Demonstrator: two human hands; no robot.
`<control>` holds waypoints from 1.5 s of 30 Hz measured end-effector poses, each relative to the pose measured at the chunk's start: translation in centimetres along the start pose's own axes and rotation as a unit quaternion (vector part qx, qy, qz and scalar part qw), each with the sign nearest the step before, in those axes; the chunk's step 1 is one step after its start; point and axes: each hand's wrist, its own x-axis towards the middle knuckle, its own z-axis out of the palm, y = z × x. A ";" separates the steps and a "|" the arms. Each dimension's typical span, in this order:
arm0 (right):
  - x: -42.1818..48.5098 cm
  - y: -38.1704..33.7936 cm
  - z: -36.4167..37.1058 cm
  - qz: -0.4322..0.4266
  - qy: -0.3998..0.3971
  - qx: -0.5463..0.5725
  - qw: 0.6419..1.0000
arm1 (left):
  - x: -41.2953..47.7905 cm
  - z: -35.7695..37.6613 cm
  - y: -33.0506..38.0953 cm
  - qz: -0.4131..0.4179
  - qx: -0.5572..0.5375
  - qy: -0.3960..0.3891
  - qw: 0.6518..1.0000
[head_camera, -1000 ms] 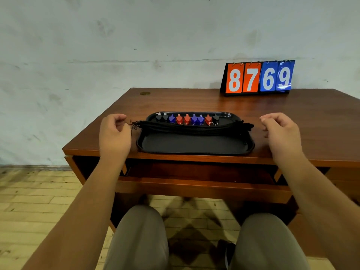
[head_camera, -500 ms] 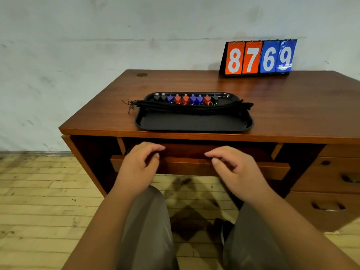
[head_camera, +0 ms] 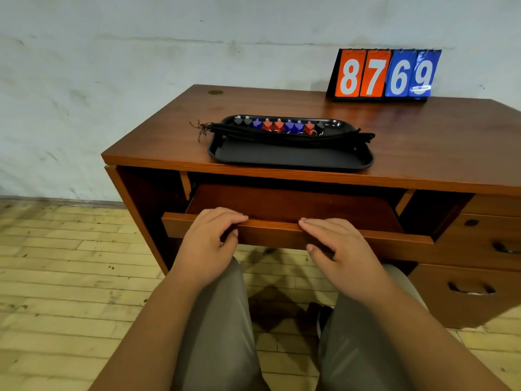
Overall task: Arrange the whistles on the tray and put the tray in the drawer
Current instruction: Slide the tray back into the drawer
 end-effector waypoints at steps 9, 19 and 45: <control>-4.1 -2.0 0.6 0.004 0.026 -0.010 1.000 | -4.2 -2.2 1.8 -0.013 0.017 -0.034 0.999; -6.7 -5.7 0.3 0.074 0.070 0.010 0.995 | -6.5 -4.4 3.4 -0.023 0.027 -0.066 0.997; 11.8 1.4 -11.9 0.330 0.186 0.136 0.915 | 14.2 -7.9 1.7 -0.250 -0.069 0.096 0.961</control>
